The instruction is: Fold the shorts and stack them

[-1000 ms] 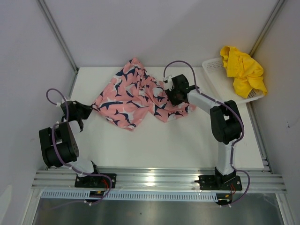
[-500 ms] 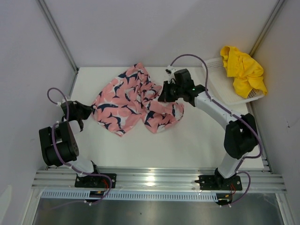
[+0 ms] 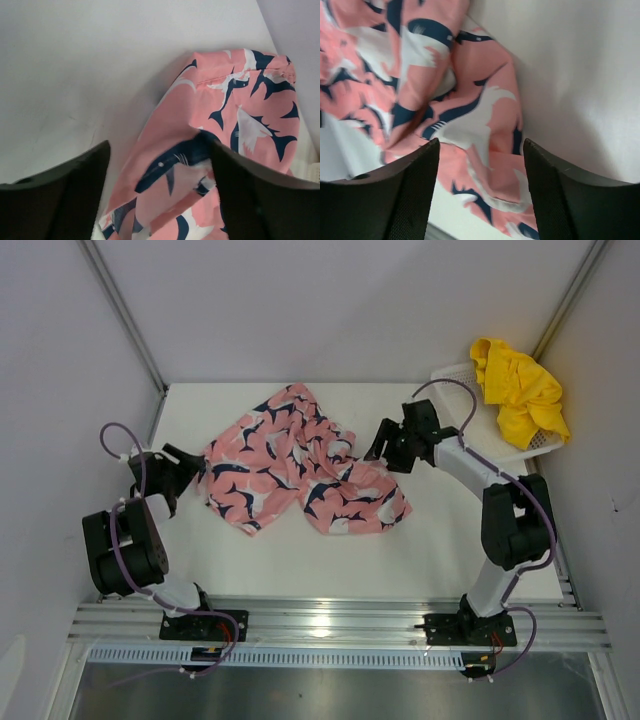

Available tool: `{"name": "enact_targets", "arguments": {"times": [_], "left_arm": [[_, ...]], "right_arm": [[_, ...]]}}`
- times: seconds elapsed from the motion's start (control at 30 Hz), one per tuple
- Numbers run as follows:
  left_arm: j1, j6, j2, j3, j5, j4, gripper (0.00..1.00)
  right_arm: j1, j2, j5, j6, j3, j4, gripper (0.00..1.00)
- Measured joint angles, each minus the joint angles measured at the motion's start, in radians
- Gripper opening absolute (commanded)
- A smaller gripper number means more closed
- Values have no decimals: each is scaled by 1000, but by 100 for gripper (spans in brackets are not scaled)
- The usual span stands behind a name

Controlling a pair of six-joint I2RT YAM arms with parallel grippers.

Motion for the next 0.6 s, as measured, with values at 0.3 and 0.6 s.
{"name": "enact_targets", "arguments": {"times": [0.3,0.6], "left_arm": [[-42,26,-192,-13,-91,-83,99],[-420,97,-420,-16,-208,-175,99]], "right_arm": [[124,-169,291,-150,-96,-56,80],[130,-295,343,-204,-345,-33,74]]}}
